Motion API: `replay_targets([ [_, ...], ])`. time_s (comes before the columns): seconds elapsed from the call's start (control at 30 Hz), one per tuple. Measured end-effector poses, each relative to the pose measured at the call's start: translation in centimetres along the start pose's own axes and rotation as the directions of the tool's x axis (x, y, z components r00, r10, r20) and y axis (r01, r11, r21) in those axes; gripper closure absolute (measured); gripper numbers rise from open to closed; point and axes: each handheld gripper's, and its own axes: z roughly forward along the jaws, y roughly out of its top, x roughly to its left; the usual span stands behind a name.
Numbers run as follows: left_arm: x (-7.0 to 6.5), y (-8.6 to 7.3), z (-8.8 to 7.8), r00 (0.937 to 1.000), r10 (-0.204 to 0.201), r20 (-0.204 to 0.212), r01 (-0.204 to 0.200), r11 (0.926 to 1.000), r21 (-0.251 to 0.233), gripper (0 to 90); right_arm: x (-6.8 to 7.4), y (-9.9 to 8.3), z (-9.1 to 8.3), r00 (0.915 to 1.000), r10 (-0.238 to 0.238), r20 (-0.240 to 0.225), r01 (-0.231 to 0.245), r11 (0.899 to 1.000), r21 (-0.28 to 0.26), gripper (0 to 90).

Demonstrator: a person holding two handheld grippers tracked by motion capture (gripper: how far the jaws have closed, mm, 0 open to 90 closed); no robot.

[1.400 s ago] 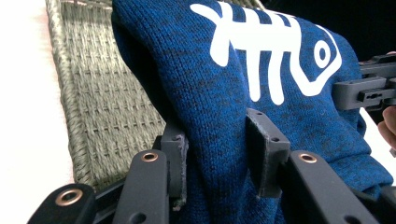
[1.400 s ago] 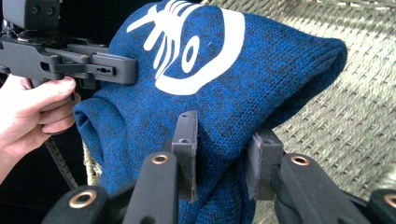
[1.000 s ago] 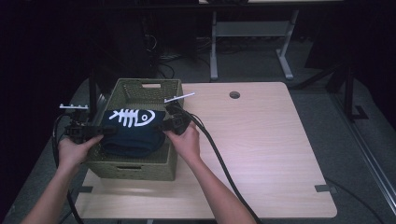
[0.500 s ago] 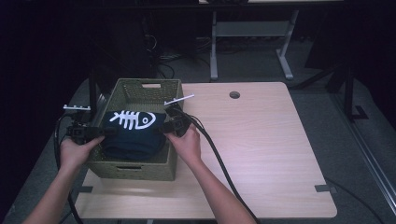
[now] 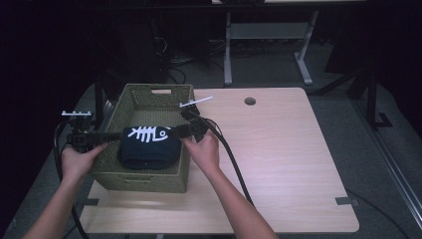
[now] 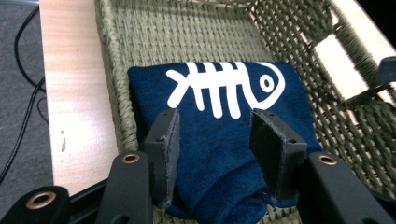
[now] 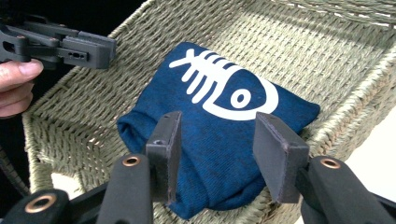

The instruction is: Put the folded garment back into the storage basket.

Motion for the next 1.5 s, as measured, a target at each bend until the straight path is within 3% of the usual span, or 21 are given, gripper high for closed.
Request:
replay_targets([
  [0.37,-2.1,0.2,-0.5,0.9977,0.038,0.056,-0.035,0.998,-0.052,50.8,0.1,0.1,-1.9,0.9975,-0.012,-0.069,0.009,0.999,-0.049,51.1],
  [0.57,-3.7,0.1,-0.5,0.9949,0.048,0.089,-0.041,0.9967,-0.071,47.5,-0.6,0.0,-3.6,0.994,-0.013,-0.109,0.004,0.996,-0.084,49.8],
  [0.63,-4.3,0.0,-0.4,0.9937,0.05,0.1,-0.043,0.9961,-0.077,47.2,-1.1,-0.5,-4.6,0.9893,-0.018,-0.145,0.004,0.995,-0.097,48.4],
  [1.0,-7.6,0.1,0.3,0.9841,0.095,0.15,-0.083,0.9931,-0.083,42.2,-3.5,-2.4,-8.7,0.9895,-0.001,-0.144,-0.019,0.99,-0.138,45.9],
  [1.07,-7.9,0.2,0.5,0.984,0.105,0.144,-0.094,0.9923,-0.081,41.7,-3.7,-2.4,-9.0,0.9896,0.006,-0.144,-0.026,0.99,-0.14,45.7],
  [1.27,-9.4,0.7,1.4,0.9764,0.103,0.19,-0.087,0.9922,-0.089,38.7,-5.3,-3.1,-11.3,0.9894,0.013,-0.145,-0.037,0.986,-0.164,44.7],
  [1.5,-10.4,0.9,1.9,0.9711,0.115,0.209,-0.099,0.9913,-0.087,35.8,-7.0,-4.3,-12.8,0.9898,0.037,-0.138,-0.061,0.983,-0.173,42.8],
])
